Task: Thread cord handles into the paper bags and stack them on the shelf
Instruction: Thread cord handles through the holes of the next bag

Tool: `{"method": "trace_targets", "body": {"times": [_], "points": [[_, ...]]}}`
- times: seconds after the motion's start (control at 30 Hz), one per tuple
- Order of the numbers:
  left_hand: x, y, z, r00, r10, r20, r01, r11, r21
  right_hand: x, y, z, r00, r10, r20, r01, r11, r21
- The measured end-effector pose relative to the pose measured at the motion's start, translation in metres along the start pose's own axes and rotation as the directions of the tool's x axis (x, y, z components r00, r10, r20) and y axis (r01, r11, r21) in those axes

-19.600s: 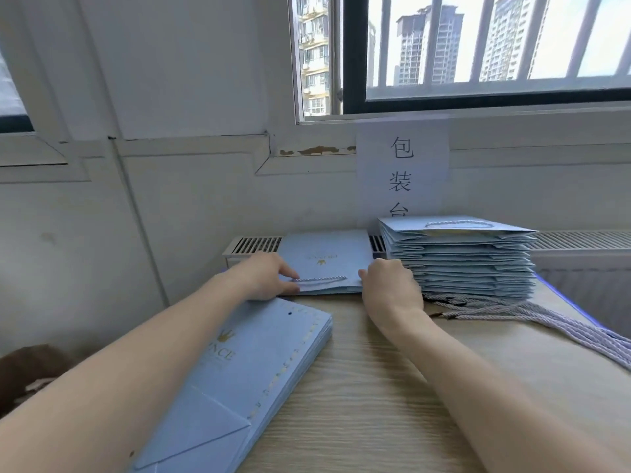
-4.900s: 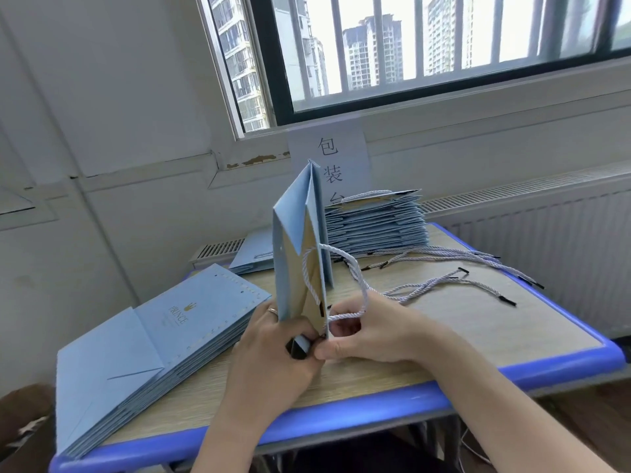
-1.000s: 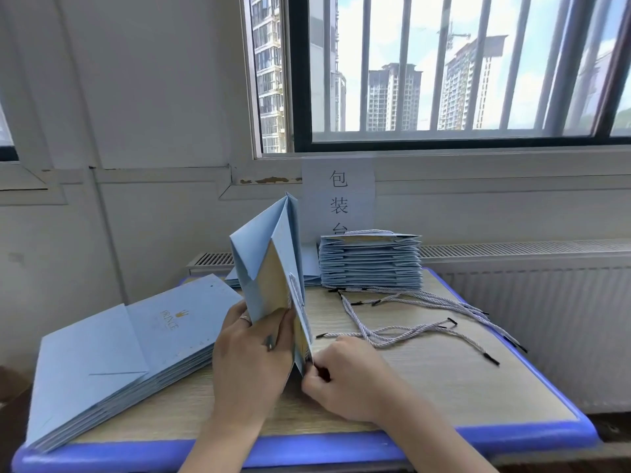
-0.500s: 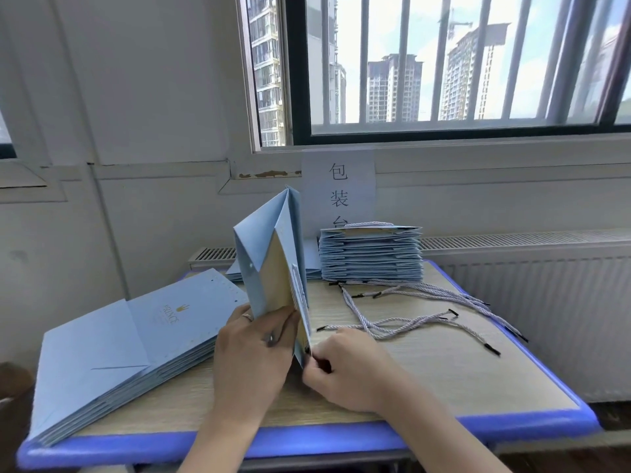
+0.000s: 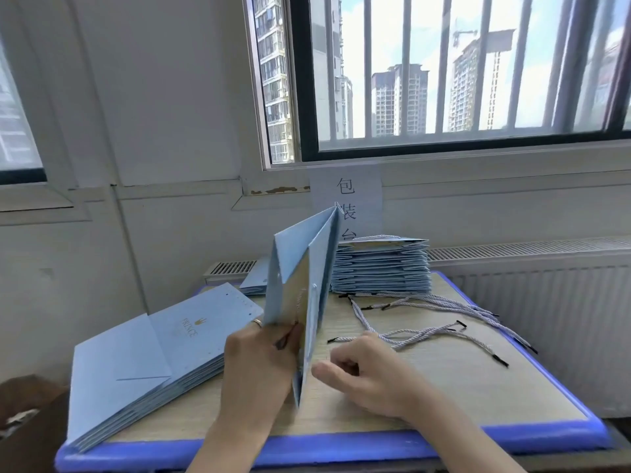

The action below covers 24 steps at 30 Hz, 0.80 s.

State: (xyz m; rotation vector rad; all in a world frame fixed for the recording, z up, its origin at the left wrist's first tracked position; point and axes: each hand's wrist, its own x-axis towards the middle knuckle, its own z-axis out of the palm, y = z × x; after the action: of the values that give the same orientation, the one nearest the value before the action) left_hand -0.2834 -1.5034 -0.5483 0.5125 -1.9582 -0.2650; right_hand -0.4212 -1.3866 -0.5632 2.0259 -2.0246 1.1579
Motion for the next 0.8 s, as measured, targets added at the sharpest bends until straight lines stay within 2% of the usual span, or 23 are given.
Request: {"method": "trace_targets", "body": {"times": [0.07, 0.1, 0.2, 0.27, 0.3, 0.33, 0.4, 0.47, 0.53, 0.63, 0.67, 0.8], "points": [[0.007, 0.008, -0.012, 0.997, 0.073, 0.0, -0.073, 0.997, 0.022, -0.006, -0.006, -0.017, 0.989, 0.029, -0.143, -0.008, 0.989, 0.145], [0.011, 0.011, -0.018, 0.993, 0.121, 0.01, -0.122, 0.992, 0.036, -0.008, -0.01, -0.029, 0.966, 0.024, -0.259, 0.015, 0.989, 0.148], [0.025, 0.028, -0.04, 0.962, 0.261, 0.076, -0.271, 0.945, 0.184, -0.016, -0.04, -0.074, 0.795, -0.108, -0.597, 0.137, 0.991, 0.003], [0.036, 0.041, -0.057, 0.926, 0.336, 0.172, -0.37, 0.895, 0.249, -0.024, -0.066, -0.108, 0.669, -0.186, -0.719, 0.18, 0.98, -0.086], [0.042, 0.047, -0.066, 0.89, 0.396, 0.225, -0.446, 0.857, 0.257, -0.027, -0.081, -0.125, 0.631, -0.192, -0.752, 0.184, 0.978, -0.096], [0.048, 0.056, -0.075, 0.859, 0.419, 0.292, -0.495, 0.825, 0.272, -0.029, -0.095, -0.14, 0.623, -0.184, -0.761, 0.189, 0.979, -0.082], [0.061, 0.075, -0.091, 0.776, 0.478, 0.412, -0.61, 0.736, 0.295, -0.026, -0.125, -0.161, 0.709, -0.191, -0.679, 0.152, 0.981, -0.117], [0.073, 0.094, -0.103, 0.698, 0.563, 0.442, -0.707, 0.637, 0.306, -0.017, -0.147, -0.17, 0.857, -0.195, -0.477, 0.024, 0.94, -0.341], [0.085, 0.11, -0.113, 0.64, 0.647, 0.414, -0.768, 0.542, 0.341, -0.008, -0.161, -0.169, 0.963, -0.078, -0.258, -0.07, 0.852, -0.519], [0.106, 0.123, -0.124, 0.585, 0.694, 0.421, -0.807, 0.448, 0.384, 0.002, -0.166, -0.155, 0.993, 0.01, -0.116, -0.077, 0.806, -0.586], [0.114, 0.124, -0.126, 0.58, 0.707, 0.406, -0.809, 0.437, 0.395, 0.004, -0.166, -0.15, 0.992, 0.001, -0.123, -0.073, 0.811, -0.581], [0.128, 0.118, -0.124, 0.457, 0.81, 0.367, -0.819, 0.224, 0.528, 0.016, -0.155, -0.119, 0.97, -0.077, -0.232, -0.062, 0.84, -0.539]]}}
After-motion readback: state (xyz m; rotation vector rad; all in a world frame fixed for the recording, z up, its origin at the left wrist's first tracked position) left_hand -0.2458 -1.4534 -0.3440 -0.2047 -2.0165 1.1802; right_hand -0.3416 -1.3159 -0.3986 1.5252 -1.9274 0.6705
